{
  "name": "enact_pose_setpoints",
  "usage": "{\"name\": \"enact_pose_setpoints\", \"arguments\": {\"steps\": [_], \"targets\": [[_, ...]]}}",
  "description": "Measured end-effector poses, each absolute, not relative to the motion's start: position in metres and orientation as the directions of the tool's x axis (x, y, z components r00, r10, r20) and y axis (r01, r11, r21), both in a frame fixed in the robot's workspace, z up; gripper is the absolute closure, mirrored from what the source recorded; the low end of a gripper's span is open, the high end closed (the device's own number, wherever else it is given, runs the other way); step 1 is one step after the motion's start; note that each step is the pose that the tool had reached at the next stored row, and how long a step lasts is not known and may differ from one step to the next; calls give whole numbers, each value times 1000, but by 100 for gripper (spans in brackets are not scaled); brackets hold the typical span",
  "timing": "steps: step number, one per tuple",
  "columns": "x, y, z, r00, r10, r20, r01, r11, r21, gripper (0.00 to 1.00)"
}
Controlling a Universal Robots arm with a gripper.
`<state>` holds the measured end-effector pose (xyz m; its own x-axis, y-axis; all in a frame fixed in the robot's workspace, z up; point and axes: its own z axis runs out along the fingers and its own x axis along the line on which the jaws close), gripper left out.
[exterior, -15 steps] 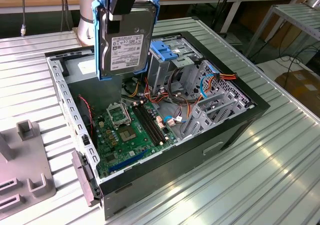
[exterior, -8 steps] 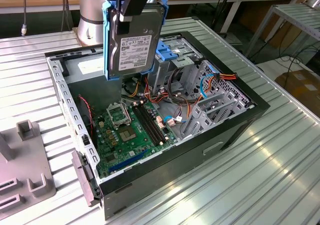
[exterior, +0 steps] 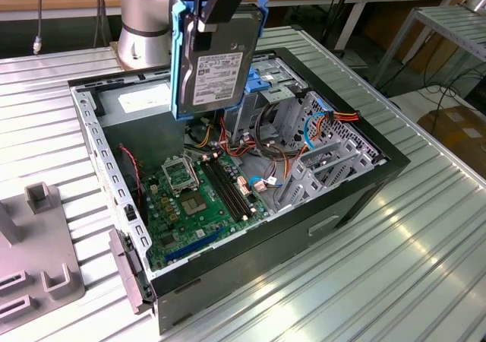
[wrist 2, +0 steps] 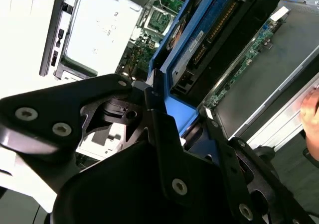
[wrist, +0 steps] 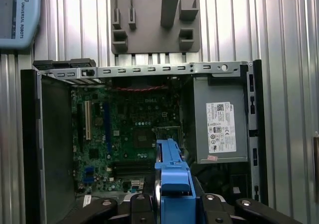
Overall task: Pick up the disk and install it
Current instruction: 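Insert the disk into the insertion slot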
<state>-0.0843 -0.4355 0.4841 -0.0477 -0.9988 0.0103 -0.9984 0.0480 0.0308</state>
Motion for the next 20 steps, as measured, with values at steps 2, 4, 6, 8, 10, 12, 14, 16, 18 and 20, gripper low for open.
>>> {"name": "enact_pose_setpoints", "arguments": {"steps": [2,4,6,8,10,12,14,16,18,20], "targets": [[-77,-436,484,-48,-999,10,-998,48,31,63],[-70,-436,484,-48,-999,10,-998,48,32,63],[-66,-436,484,-48,-999,10,-998,48,32,63],[-57,-436,484,-48,-999,10,-998,48,32,63],[-54,-436,484,-48,-999,10,-998,48,32,63],[-53,-438,484,-48,-999,10,-998,48,32,63],[-53,-440,484,-48,-999,10,-998,48,32,63],[-53,-440,484,-48,-999,10,-998,48,32,63],[-53,-440,484,-48,-999,10,-998,48,32,63],[-53,-440,484,-48,-999,10,-998,48,32,63]]}}
